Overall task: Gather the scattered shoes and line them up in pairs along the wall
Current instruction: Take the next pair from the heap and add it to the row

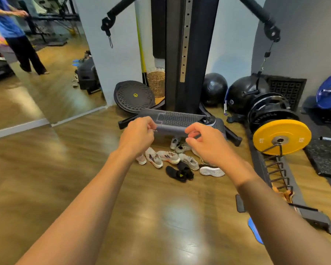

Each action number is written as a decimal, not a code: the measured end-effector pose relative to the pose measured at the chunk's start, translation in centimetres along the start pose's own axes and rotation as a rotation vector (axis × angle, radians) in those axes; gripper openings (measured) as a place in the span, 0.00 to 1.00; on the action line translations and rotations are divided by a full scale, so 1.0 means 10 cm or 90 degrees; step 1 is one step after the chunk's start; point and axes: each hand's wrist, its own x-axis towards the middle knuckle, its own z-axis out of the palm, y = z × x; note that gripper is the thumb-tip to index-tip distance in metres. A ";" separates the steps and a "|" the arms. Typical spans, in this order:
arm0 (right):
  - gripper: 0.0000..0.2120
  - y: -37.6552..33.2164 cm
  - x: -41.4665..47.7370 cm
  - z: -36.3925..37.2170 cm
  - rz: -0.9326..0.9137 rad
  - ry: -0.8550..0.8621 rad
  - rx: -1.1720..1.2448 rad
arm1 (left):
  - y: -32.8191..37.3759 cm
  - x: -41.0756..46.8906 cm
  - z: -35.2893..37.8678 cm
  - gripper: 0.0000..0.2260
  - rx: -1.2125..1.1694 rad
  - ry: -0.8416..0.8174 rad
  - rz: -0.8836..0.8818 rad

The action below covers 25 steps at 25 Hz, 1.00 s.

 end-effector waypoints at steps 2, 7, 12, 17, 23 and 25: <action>0.10 0.06 0.49 0.09 -0.009 -0.018 0.020 | -0.17 0.40 0.06 0.10 0.008 0.004 -0.032; 0.09 0.28 1.55 0.41 -0.013 -0.064 0.042 | -0.62 1.32 0.37 0.12 0.030 0.008 -0.091; 0.10 0.62 2.51 0.68 0.046 -0.088 0.031 | -0.91 2.32 0.93 0.12 -0.009 -0.045 -0.115; 0.10 1.13 3.28 0.89 0.104 -0.072 0.040 | -1.04 3.11 1.55 0.10 -0.012 -0.127 -0.108; 0.10 1.96 4.23 1.57 0.183 -0.125 0.065 | -1.53 3.94 2.63 0.10 -0.005 -0.166 -0.181; 0.10 2.28 4.51 2.00 0.206 -0.152 0.062 | -1.78 4.14 3.18 0.10 -0.029 -0.185 -0.223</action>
